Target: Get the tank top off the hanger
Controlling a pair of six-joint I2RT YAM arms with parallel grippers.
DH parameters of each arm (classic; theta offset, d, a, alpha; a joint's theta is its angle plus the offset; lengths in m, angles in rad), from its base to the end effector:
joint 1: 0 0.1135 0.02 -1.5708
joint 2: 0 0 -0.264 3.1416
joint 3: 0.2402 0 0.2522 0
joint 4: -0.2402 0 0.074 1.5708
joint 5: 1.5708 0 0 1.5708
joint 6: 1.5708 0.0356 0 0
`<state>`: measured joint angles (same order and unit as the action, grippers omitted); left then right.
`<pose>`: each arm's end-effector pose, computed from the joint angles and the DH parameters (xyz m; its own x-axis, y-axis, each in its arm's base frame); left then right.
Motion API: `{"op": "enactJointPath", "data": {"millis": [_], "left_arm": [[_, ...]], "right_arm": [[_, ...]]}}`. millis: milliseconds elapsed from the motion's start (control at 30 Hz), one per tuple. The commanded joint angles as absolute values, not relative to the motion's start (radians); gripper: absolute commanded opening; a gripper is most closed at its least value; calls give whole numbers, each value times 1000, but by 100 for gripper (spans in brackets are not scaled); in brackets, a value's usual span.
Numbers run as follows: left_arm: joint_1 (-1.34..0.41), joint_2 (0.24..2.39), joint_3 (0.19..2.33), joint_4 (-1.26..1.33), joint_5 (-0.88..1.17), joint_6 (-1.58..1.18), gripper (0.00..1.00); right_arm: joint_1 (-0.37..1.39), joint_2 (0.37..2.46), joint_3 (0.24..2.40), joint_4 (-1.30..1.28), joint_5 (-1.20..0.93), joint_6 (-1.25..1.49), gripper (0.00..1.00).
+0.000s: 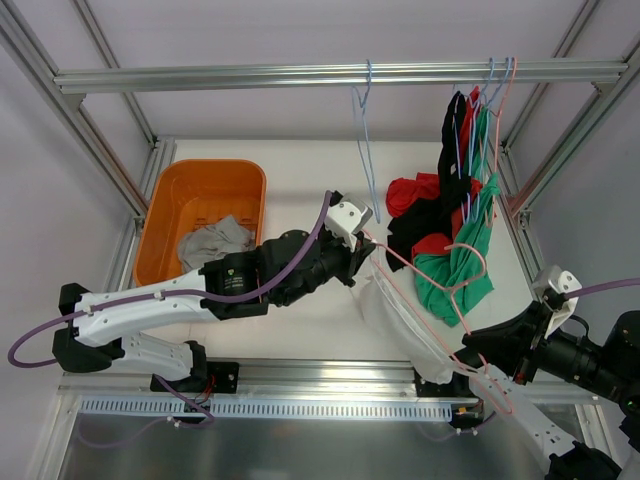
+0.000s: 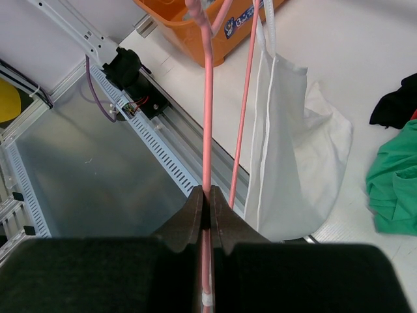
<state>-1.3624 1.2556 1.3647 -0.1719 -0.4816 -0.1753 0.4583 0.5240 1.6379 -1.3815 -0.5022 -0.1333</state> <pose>0.0742 -0.2710 0.4442 -0.1473 -0.0504 -0.9878 0.7574 0.6366 -0.1454 -0.0550 -0.0080 0.4641 -0.1282 -0.1931 -0.9728 -0.8285 0.5600 -0.0020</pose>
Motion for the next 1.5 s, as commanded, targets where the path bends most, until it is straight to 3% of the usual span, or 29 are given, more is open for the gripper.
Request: {"op": "enactJointPath", "data": {"millis": [0, 167, 433, 533, 633, 733, 900, 1000, 1200, 1333, 1467], "left_arm": [[-1370, 1229, 1350, -117, -514, -173, 0], [-1370, 1163, 1295, -121, -635, -215, 0], [-1370, 919, 1125, -202, -1099, -403, 0], [-1368, 867, 1095, -218, -1101, -408, 0], [-1368, 865, 1094, -229, -1025, -384, 0], [-1368, 865, 1072, -224, -815, -356, 0], [-1368, 847, 973, -172, -327, -364, 0], [-1370, 874, 925, -132, -120, -383, 0], [-1374, 936, 770, -32, -52, -480, 0], [-1374, 939, 678, -5, -136, -554, 0], [-1374, 919, 623, -9, -305, -630, 0]], "right_arm": [[454, 529, 1654, -1471, -511, -137, 0], [453, 525, 1623, -1471, -508, -143, 0], [454, 428, 1503, -1439, -681, -175, 0], [453, 400, 1502, -1410, -742, -187, 0], [451, 390, 1502, -1329, -781, -172, 0], [437, 327, 1424, -1093, -672, -35, 0], [426, 148, 1014, -349, -531, 260, 0], [416, 159, 908, 5, -506, 385, 0], [414, 224, 703, 665, -378, 402, 0], [413, 197, 669, 614, -365, 233, 0], [411, 74, 630, 340, -289, 88, 0]]}}
